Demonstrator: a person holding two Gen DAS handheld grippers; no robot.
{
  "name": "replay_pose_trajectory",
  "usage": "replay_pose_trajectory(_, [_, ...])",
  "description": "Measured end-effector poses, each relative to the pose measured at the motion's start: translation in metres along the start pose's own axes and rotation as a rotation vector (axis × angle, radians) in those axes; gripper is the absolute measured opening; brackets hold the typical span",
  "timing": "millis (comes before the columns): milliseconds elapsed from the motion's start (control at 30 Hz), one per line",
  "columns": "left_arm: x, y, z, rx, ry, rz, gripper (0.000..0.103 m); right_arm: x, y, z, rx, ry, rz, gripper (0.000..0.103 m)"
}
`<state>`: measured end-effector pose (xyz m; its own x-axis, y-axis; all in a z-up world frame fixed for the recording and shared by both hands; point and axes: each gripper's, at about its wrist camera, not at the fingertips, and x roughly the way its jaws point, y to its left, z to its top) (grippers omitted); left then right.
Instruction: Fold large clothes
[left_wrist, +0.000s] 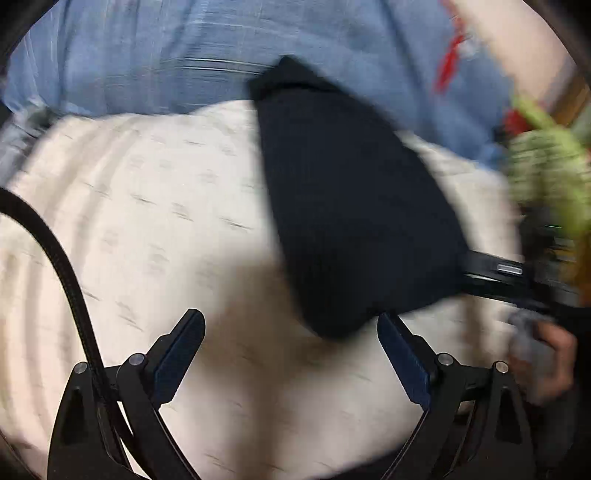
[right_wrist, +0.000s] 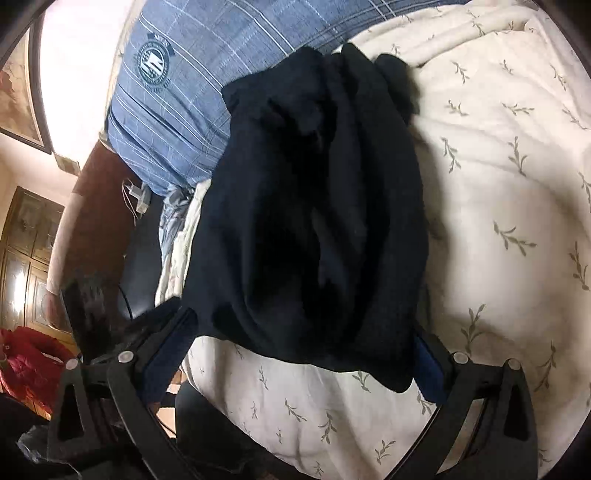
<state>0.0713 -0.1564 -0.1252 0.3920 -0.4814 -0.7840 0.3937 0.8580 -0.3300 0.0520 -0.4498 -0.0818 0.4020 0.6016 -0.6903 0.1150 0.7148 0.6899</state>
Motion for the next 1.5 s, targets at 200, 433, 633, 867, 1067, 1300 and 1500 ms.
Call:
replay_pose_trajectory(200, [0.022, -0.014, 0.009, 0.075, -0.006, -0.089, 0.095, 0.005, 0.001, -0.001, -0.016, 0.004, -0.013, 0.103])
replay_pose_trajectory(433, [0.068, 0.002, 0.031, -0.050, 0.072, -0.300, 0.094, 0.006, 0.004, 0.005, -0.031, 0.009, -0.011, 0.103])
replay_pose_trajectory(633, [0.088, 0.014, 0.012, -0.097, 0.163, -0.296, 0.094, 0.024, 0.007, 0.015, -0.008, 0.077, -0.040, 0.103])
replay_pose_trajectory(867, [0.080, 0.017, 0.021, -0.116, 0.100, -0.337, 0.094, 0.018, -0.004, 0.012, 0.050, 0.057, -0.018, 0.103])
replay_pose_trajectory(1067, [0.089, 0.010, 0.048, -0.136, 0.145, -0.295, 0.094, 0.015, -0.004, 0.009, 0.049, 0.042, -0.035, 0.103])
replay_pose_trajectory(1300, [0.099, -0.011, 0.051, -0.033, 0.163, -0.198, 0.052, 0.013, -0.002, 0.008, 0.042, 0.028, -0.107, 0.036])
replay_pose_trajectory(1500, [0.089, -0.031, 0.049, 0.087, 0.137, -0.102, 0.039, 0.008, -0.006, -0.004, 0.103, 0.021, -0.051, 0.024])
